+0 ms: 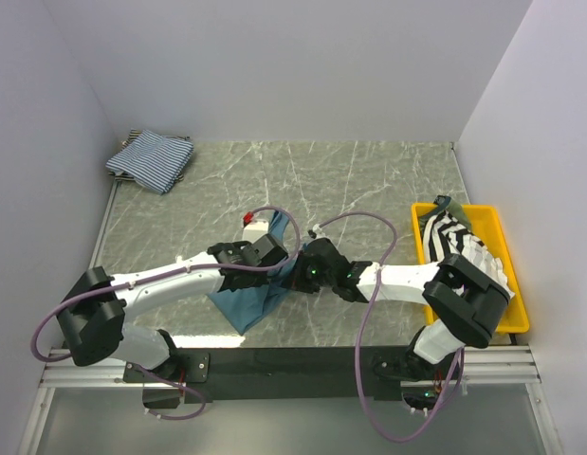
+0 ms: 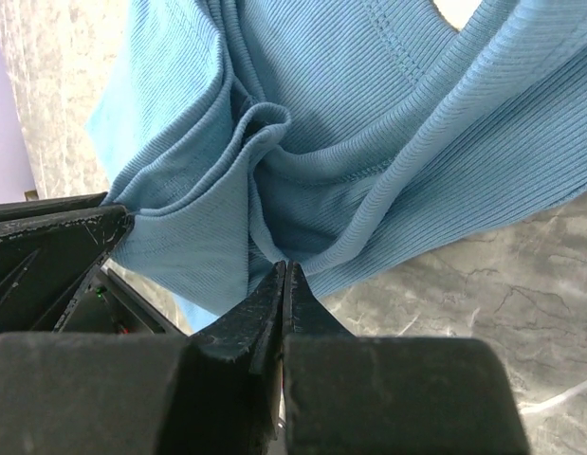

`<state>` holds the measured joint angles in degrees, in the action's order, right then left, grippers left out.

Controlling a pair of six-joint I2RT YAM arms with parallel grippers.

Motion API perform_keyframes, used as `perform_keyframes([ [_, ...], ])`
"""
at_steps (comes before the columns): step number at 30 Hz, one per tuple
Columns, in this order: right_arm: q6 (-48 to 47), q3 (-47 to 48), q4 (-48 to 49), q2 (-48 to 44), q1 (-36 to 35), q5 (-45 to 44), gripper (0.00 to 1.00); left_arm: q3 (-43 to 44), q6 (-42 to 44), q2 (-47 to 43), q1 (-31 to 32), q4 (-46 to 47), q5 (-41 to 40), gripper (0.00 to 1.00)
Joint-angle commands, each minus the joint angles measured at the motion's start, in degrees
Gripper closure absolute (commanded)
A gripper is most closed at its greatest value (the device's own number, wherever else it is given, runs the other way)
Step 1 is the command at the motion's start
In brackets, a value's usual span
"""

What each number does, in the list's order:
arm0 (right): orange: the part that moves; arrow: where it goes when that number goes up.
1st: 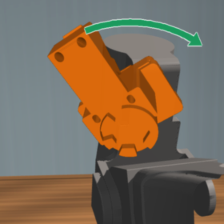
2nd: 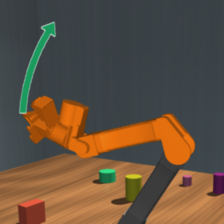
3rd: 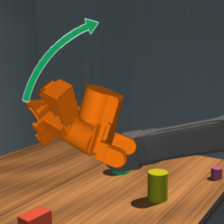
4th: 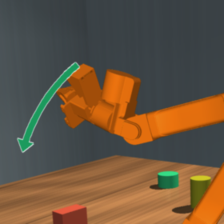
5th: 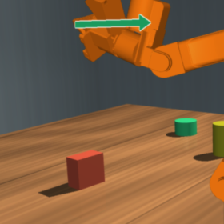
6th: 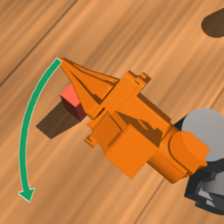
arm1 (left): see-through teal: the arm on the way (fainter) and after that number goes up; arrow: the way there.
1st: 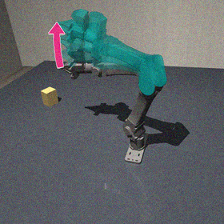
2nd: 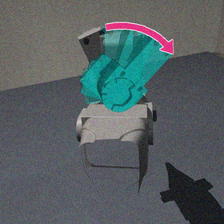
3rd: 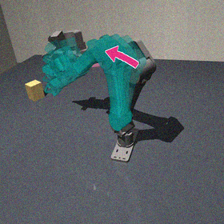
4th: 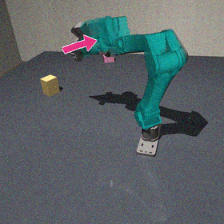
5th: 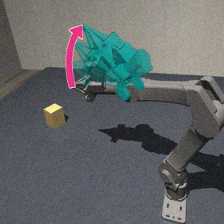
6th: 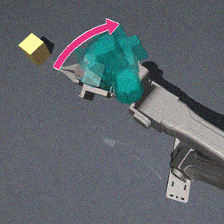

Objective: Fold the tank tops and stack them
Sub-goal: Fold the tank top

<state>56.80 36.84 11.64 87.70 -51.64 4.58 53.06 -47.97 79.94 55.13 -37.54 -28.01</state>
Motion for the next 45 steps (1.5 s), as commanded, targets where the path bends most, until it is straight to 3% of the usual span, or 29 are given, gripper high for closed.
perform_keyframes([
  [1, -0.19, 0.95, 1.9, 0.98, -0.48, -0.54, 0.99, -0.59, -1.25, -2.42, -0.64, 1.06, 1.38, 0.97],
  [10, -1.95, 1.57, 1.02, 0.9, -0.48, -1.67, 0.76, -1.64, -0.99, -3.82, -2.22, 1.94, 3.05, 0.96],
  [18, -5.99, 2.62, 1.11, 0.28, -0.66, -2.21, 0.72, -3.57, -0.55, -4.97, -4.42, 3.7, 5.6, 0.96],
  [23, -6.78, 2.36, 0.41, -0.25, -0.66, -2.82, 0.63, -4.1, -0.46, -5.67, -5.03, 3.97, 6.48, 0.96],
  [41, -8.63, 5.79, -5.93, 1.15, -1.89, -6.86, 0.6, -4.19, -0.55, -5.59, -5.39, 4.32, 7.09, 0.97],
  [45, -8.45, 7.01, -6.36, 2.12, -2.06, -7.3, 0.65, -4.37, -0.55, -5.76, -5.39, 4.32, 7.09, 0.97],
])
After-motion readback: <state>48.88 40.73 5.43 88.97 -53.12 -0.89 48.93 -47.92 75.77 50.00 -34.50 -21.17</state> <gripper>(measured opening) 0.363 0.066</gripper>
